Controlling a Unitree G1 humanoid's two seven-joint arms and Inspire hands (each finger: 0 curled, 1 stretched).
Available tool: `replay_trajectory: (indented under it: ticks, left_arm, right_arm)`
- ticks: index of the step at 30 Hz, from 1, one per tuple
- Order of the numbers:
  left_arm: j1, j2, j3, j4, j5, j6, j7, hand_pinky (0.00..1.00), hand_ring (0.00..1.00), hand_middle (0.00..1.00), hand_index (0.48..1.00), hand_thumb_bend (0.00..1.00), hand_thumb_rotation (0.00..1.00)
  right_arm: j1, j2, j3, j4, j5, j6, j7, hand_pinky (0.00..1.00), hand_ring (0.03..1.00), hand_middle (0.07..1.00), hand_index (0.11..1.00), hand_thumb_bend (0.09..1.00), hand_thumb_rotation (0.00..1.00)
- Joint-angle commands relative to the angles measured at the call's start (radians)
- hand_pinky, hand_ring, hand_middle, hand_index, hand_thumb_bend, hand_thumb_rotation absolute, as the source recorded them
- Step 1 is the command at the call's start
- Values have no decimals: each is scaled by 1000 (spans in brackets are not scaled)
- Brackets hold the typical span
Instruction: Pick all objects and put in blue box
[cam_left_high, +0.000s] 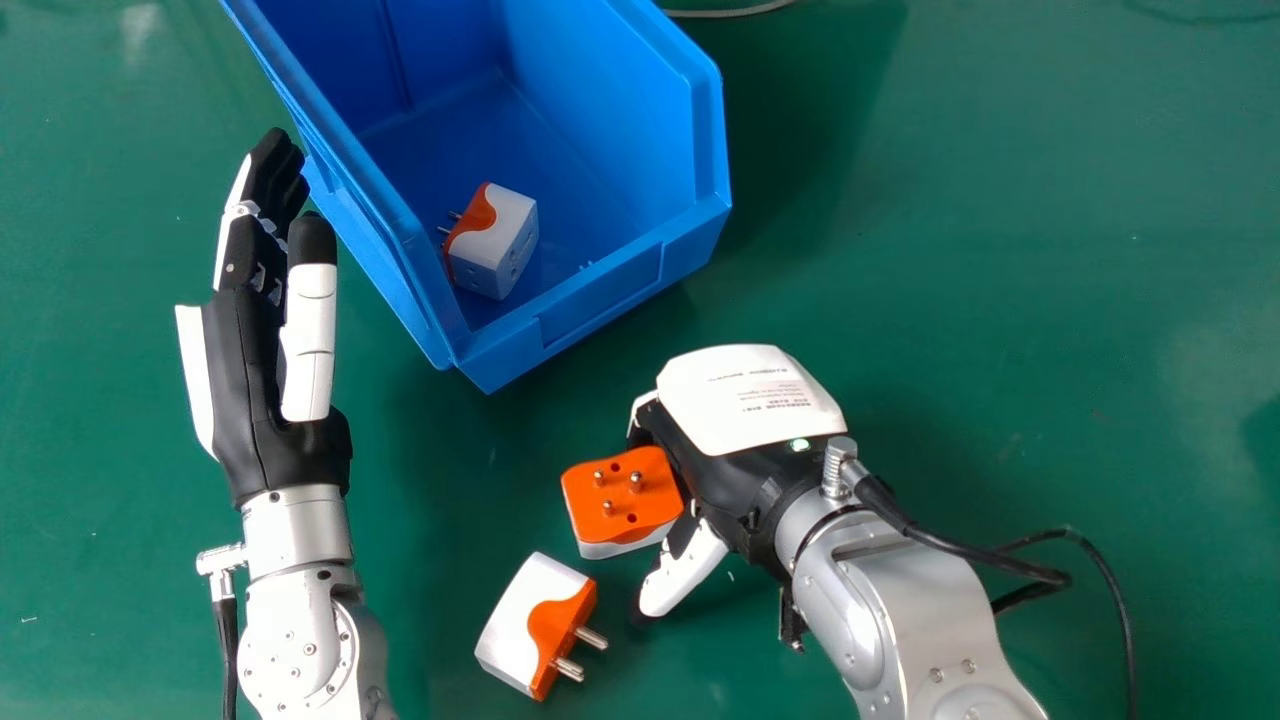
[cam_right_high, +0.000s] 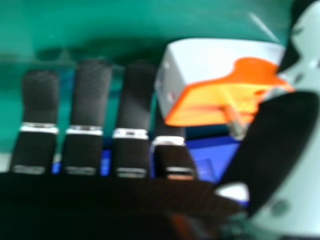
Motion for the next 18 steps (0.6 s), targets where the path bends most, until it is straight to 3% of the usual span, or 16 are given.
replay_trajectory:
  ticks: [1,9,15,18]
  left_arm:
    - [0,3,-4,-11,6,-11,-1,921,930,914,871,808,802]
    - [-4,1,-3,-7,6,-12,2,920,929,913,868,815,802]
    - [-5,1,-4,-4,12,-14,9,919,929,913,867,814,802]
    - [-6,-2,-5,-3,9,-17,7,920,930,913,866,817,803]
  right_arm:
    - [7,6,-7,7,4,-15,-39,403,457,523,659,822,289]
    - [-4,8,-16,75,69,-99,-175,394,447,533,659,836,258]
    - [-29,17,-9,148,106,-143,-238,423,477,565,669,756,170]
    - [-37,14,-6,164,114,-158,-253,443,496,577,679,747,146]
